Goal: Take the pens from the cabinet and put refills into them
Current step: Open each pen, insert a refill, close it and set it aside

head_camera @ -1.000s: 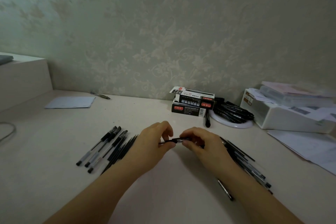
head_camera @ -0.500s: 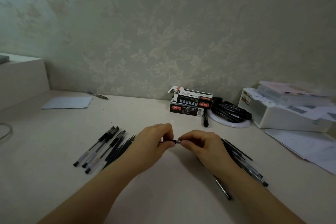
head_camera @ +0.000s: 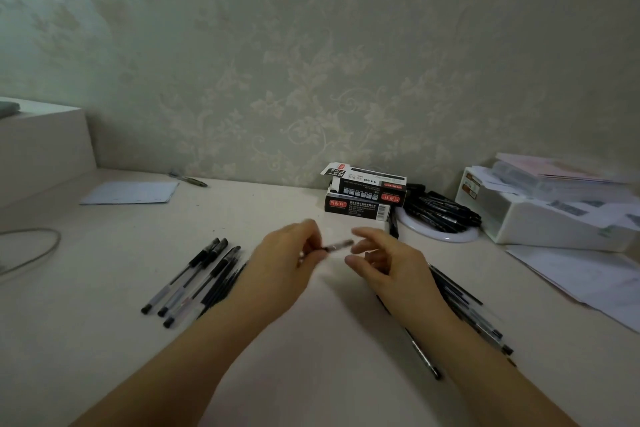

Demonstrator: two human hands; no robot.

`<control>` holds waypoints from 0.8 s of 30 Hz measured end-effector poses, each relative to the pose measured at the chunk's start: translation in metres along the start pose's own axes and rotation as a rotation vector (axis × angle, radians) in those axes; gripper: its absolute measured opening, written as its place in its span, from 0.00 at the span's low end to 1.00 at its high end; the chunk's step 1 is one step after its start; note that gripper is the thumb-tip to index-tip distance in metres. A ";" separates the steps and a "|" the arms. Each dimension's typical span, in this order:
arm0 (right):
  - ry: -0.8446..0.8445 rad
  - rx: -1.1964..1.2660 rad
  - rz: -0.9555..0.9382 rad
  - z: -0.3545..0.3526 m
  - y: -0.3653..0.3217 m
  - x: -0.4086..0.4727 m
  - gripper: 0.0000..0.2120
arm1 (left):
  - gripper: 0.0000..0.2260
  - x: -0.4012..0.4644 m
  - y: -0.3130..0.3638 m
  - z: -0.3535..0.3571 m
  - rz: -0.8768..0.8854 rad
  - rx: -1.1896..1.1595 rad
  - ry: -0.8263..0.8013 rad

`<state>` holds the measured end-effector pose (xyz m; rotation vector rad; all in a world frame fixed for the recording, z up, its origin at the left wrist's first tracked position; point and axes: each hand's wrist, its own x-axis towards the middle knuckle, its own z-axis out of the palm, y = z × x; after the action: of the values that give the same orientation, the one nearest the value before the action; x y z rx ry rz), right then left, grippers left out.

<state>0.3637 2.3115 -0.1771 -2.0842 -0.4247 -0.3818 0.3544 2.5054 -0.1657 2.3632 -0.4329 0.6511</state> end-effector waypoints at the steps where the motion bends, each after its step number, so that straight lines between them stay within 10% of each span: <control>1: 0.032 -0.080 0.001 0.000 0.000 0.000 0.12 | 0.05 0.002 -0.005 -0.006 -0.065 0.057 0.055; 5: 0.026 -0.439 0.004 -0.010 0.000 -0.003 0.07 | 0.06 0.006 -0.036 -0.038 -0.428 0.333 0.168; 11: -0.151 -0.671 0.156 -0.019 -0.004 -0.006 0.15 | 0.07 0.002 -0.061 -0.053 -0.736 0.554 -0.108; 24: -0.218 -0.782 0.212 -0.015 -0.013 -0.008 0.12 | 0.09 0.004 -0.056 -0.047 -0.651 0.541 -0.037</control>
<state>0.3492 2.3041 -0.1638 -2.9186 -0.1821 -0.2052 0.3672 2.5774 -0.1598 2.7878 0.5612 0.4407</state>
